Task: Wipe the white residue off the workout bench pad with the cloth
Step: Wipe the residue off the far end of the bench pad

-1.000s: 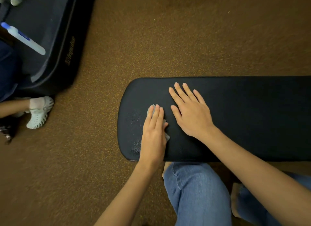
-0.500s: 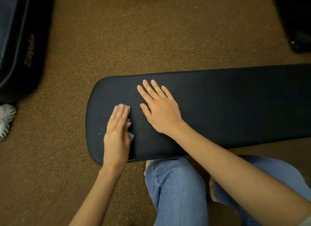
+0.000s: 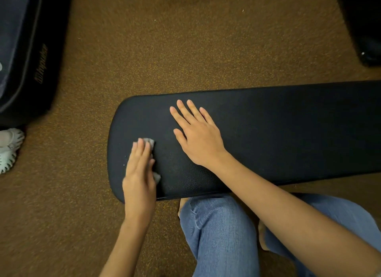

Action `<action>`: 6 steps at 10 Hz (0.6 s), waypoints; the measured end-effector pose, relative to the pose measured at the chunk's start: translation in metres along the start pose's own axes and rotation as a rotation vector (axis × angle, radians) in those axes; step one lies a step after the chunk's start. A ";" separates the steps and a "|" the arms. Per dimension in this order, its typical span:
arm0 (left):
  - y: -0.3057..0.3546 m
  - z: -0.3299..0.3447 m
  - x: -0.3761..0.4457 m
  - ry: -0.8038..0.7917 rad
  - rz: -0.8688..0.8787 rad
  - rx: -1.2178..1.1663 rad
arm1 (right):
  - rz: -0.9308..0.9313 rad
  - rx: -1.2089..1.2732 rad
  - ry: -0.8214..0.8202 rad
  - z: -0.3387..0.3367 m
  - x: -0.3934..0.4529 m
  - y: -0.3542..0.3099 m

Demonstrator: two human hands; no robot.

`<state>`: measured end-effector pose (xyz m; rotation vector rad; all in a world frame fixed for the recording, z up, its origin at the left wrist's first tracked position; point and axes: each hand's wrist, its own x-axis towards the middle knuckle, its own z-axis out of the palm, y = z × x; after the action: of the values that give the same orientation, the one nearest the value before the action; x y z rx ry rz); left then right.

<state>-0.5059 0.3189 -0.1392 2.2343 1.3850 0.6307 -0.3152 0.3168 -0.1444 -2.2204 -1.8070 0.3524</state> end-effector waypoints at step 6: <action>-0.011 -0.007 -0.004 0.026 0.018 -0.041 | 0.001 0.016 0.002 0.001 0.000 -0.001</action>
<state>-0.5190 0.3208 -0.1405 2.2155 1.3539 0.6907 -0.3165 0.3172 -0.1446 -2.2100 -1.7964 0.3638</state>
